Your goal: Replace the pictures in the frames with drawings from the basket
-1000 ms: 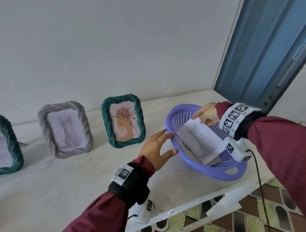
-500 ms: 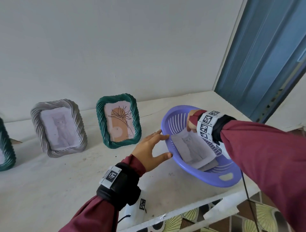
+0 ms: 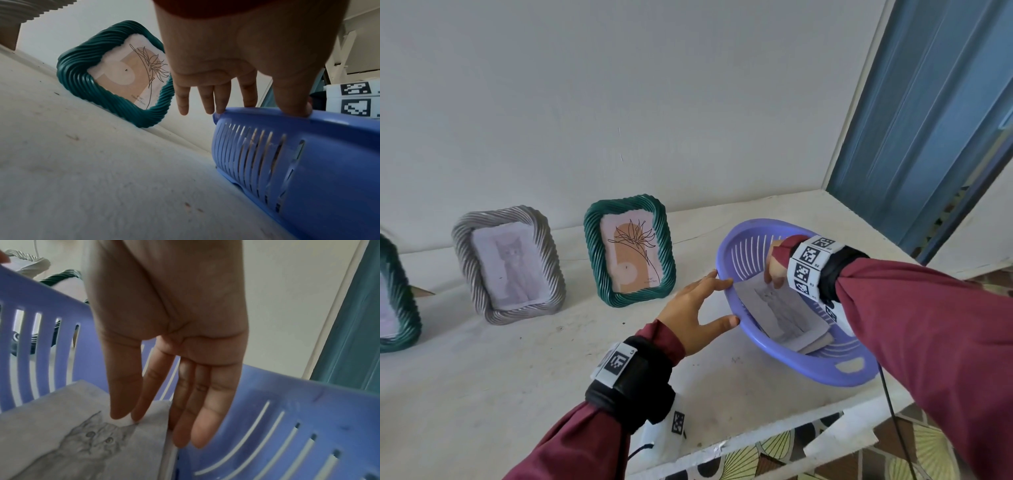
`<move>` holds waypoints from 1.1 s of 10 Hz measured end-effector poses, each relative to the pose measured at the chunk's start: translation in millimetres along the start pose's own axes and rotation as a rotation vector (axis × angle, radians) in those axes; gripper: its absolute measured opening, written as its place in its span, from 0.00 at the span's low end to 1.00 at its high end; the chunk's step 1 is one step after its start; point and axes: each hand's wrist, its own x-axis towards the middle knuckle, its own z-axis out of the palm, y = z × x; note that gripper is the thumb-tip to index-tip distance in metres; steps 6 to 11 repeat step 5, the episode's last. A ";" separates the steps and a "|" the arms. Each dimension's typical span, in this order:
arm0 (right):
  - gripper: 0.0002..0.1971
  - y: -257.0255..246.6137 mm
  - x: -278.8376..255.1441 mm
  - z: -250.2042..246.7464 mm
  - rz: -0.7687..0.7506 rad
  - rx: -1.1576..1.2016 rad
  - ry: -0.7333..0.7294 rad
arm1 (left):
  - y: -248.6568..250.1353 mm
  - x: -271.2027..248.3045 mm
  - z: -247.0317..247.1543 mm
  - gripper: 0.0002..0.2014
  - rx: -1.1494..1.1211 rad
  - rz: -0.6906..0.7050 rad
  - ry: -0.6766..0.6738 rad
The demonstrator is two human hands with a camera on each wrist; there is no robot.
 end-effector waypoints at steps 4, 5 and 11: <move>0.34 -6.3 -16.2 4.4 0.142 -0.046 0.031 | 1.5 0.5 -1.0 0.29 0.006 0.006 -0.021; 0.32 -7.5 -27.8 -5.5 0.137 -0.029 -0.008 | 2.4 0.6 -1.3 0.29 0.001 0.015 -0.009; 0.32 -7.5 -27.8 -5.5 0.137 -0.029 -0.008 | 2.4 0.6 -1.3 0.29 0.001 0.015 -0.009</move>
